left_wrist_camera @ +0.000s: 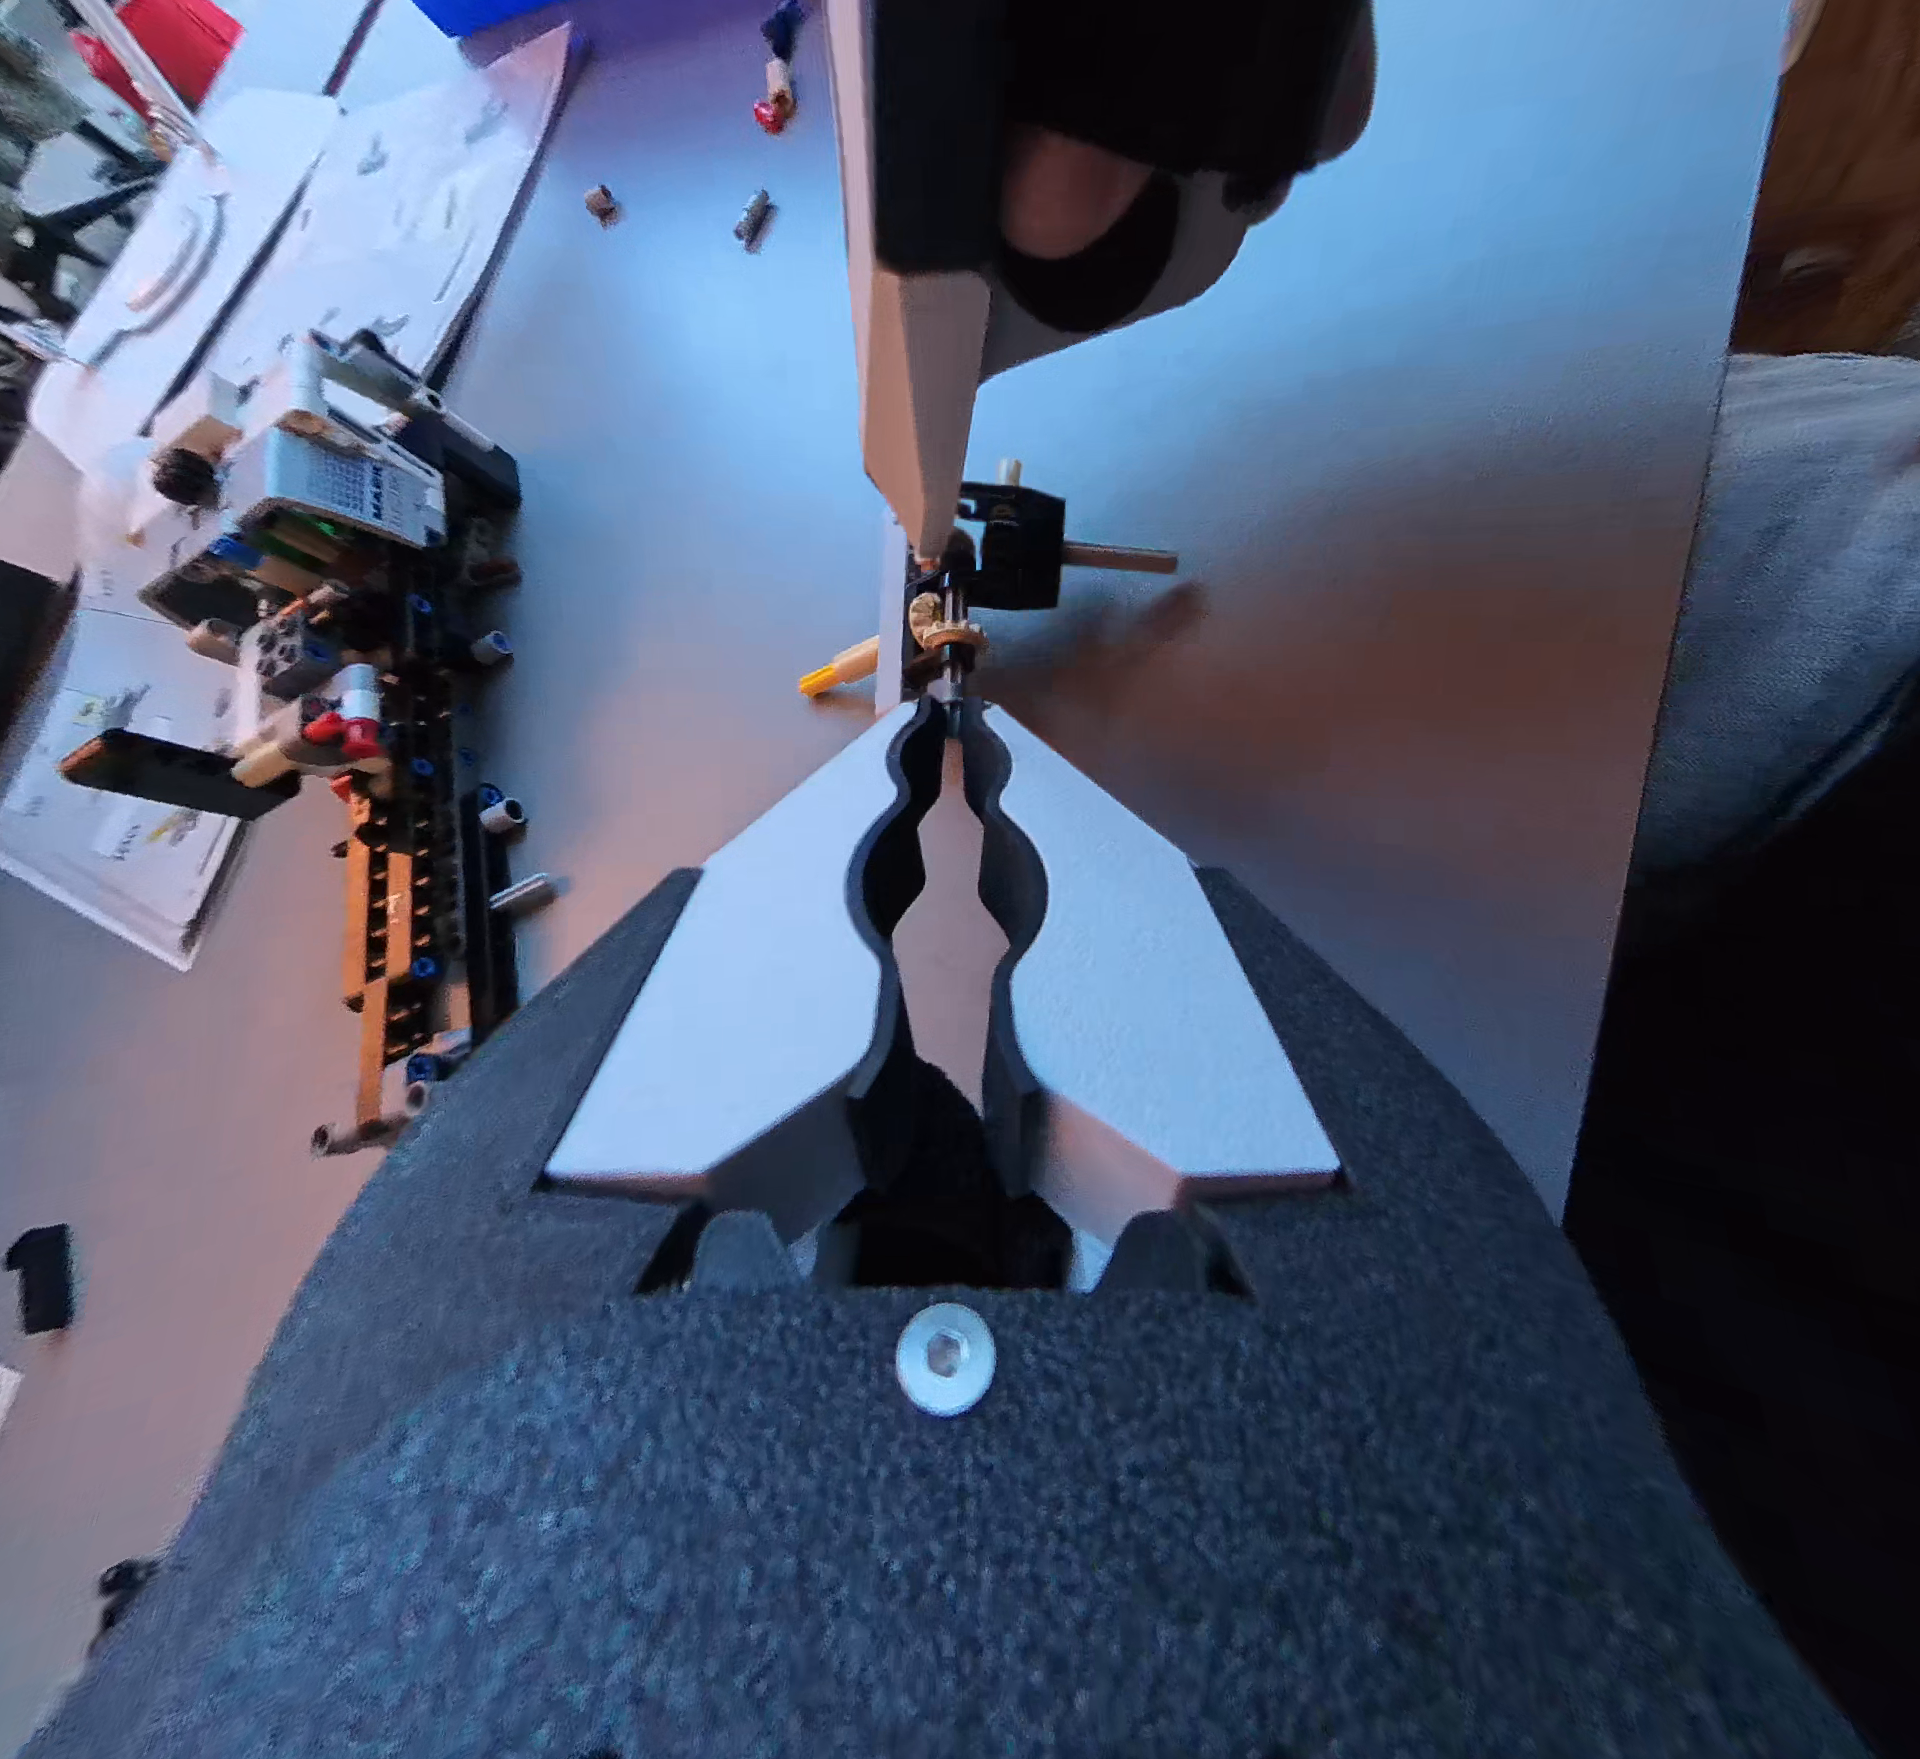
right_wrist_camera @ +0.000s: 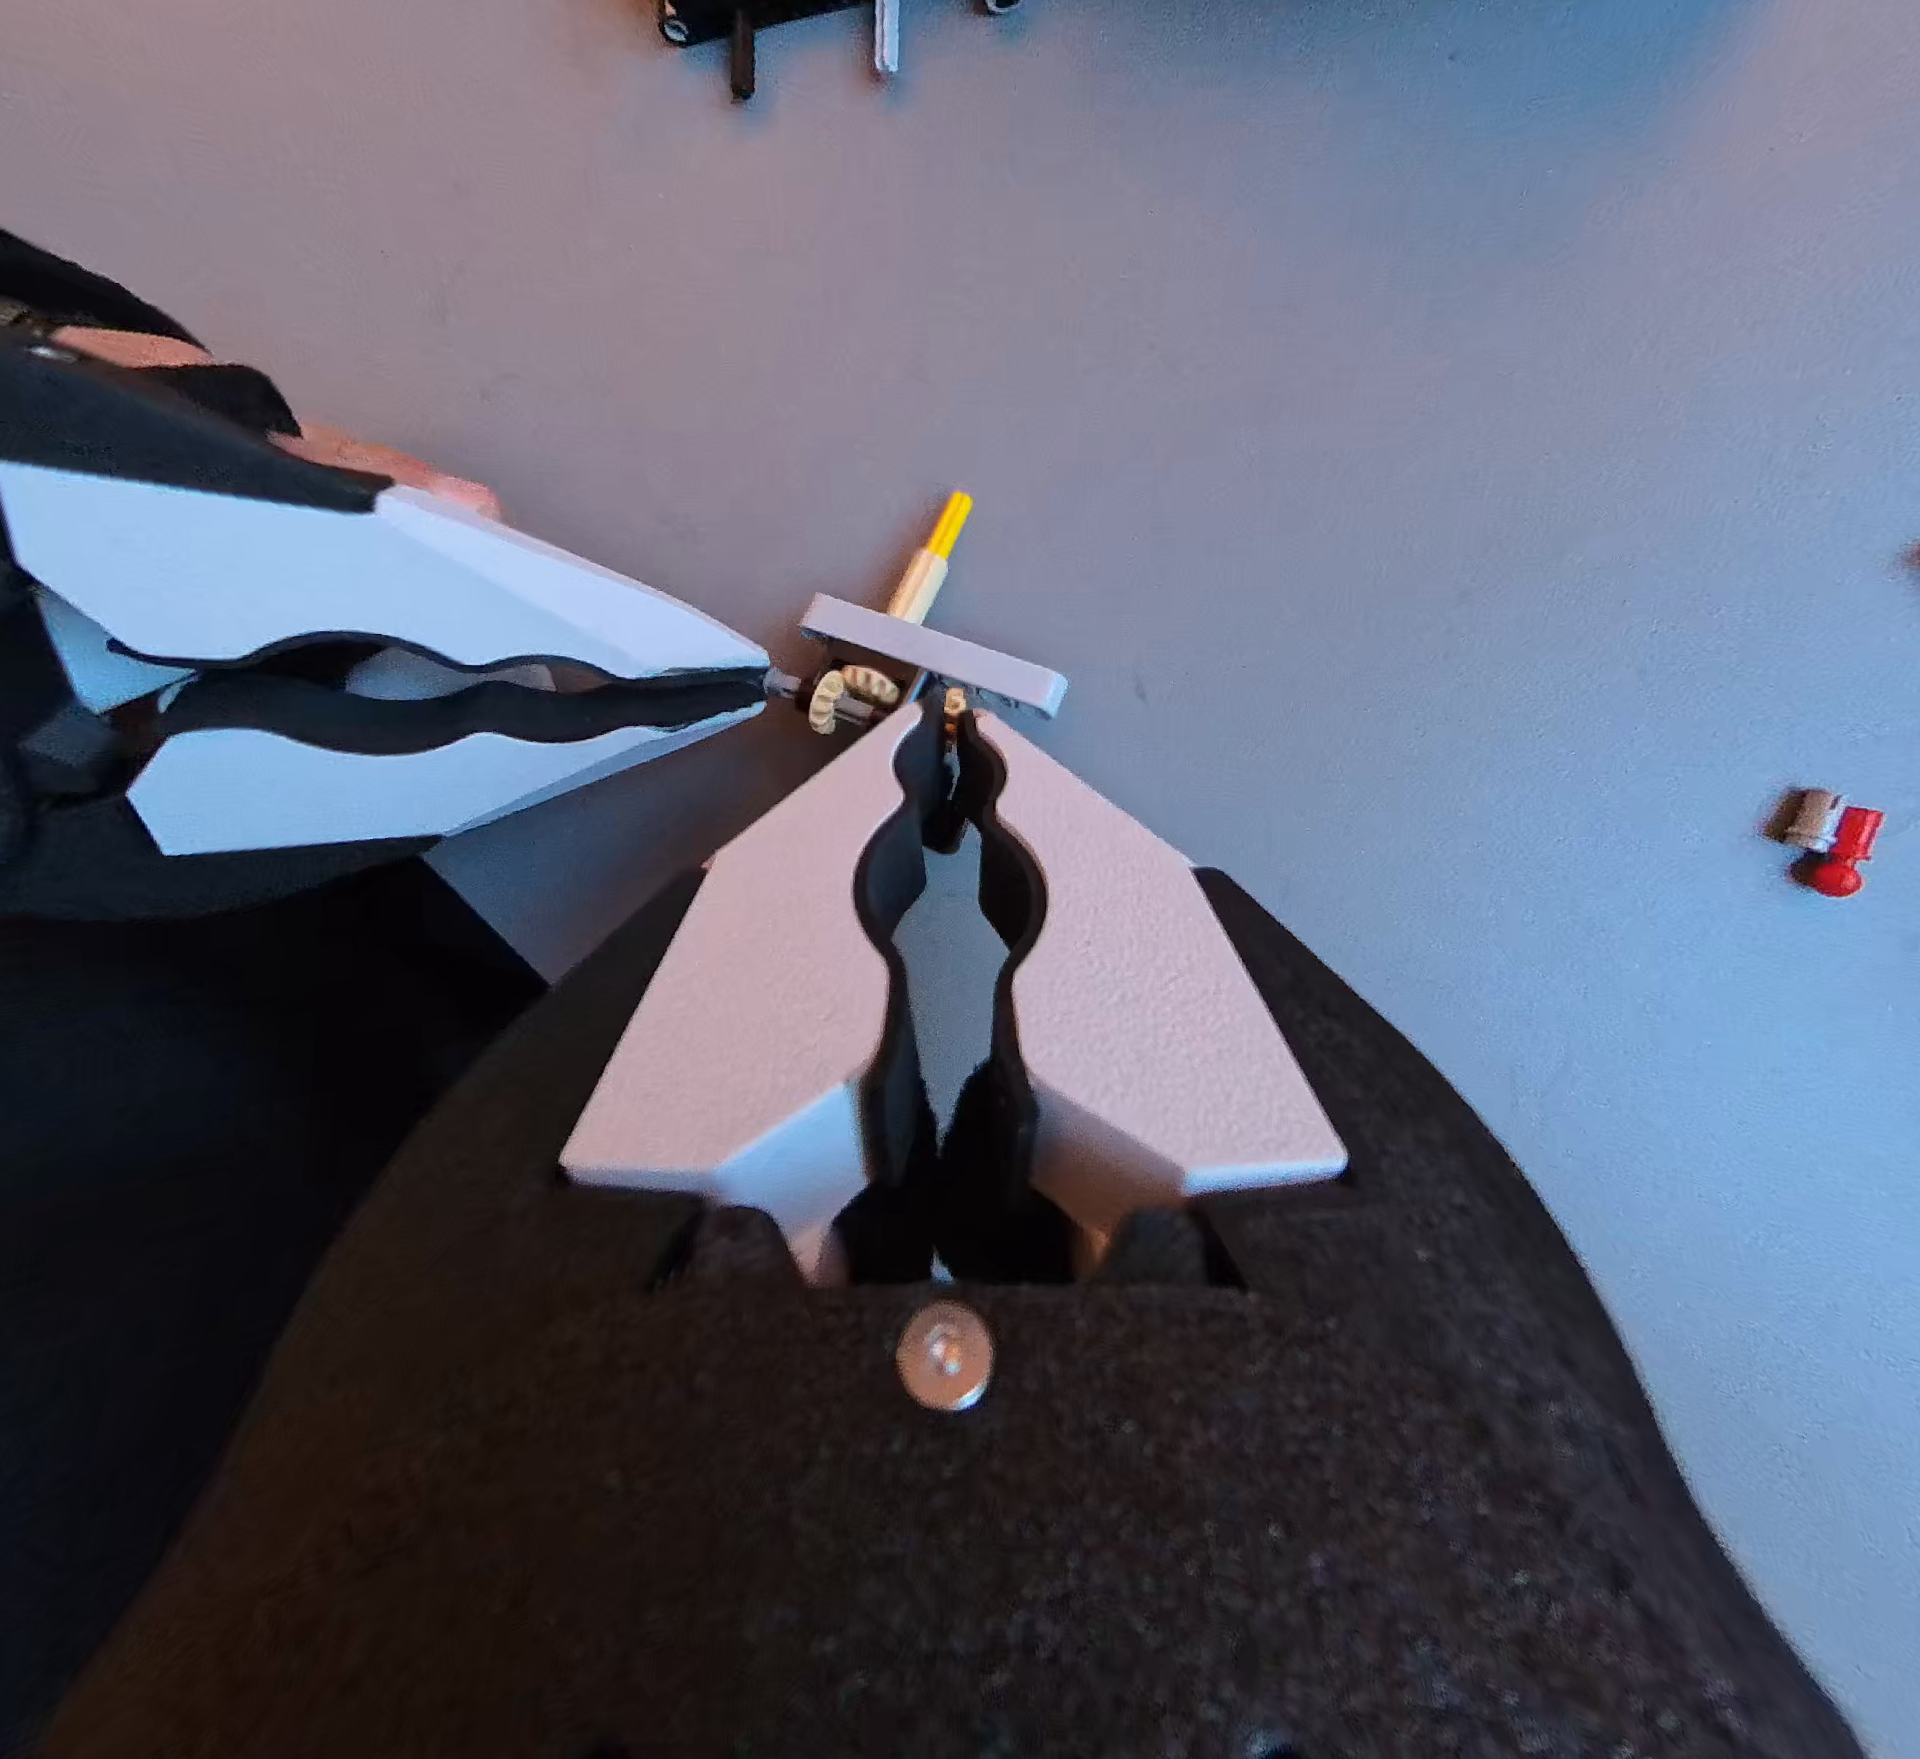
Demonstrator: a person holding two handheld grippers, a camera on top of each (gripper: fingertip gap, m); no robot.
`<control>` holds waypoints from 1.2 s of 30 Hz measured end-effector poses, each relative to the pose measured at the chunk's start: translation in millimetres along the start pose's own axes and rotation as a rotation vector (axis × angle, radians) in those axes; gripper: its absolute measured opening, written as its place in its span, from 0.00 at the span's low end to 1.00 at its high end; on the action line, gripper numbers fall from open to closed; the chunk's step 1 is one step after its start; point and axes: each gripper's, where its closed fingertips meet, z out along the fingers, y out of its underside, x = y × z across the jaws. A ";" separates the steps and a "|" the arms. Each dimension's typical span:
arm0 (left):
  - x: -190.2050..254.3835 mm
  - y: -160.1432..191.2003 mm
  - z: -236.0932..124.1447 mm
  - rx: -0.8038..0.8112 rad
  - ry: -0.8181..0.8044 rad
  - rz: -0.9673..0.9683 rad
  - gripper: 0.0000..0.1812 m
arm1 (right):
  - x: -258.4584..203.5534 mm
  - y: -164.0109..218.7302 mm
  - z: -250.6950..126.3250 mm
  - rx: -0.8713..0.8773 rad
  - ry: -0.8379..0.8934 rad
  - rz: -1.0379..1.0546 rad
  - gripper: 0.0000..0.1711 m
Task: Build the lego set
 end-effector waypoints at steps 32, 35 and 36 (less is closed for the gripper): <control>-0.7 7.5 5.3 -0.093 -0.111 0.103 0.01 | 3.4 0.4 5.4 -0.027 0.006 -0.043 0.01; -1.1 7.8 5.5 -0.103 -0.137 0.134 0.01 | 3.2 1.6 6.9 -0.041 0.016 -0.057 0.01; -1.3 8.0 5.4 -0.106 -0.148 0.145 0.01 | 3.1 1.8 7.0 -0.046 0.020 -0.061 0.01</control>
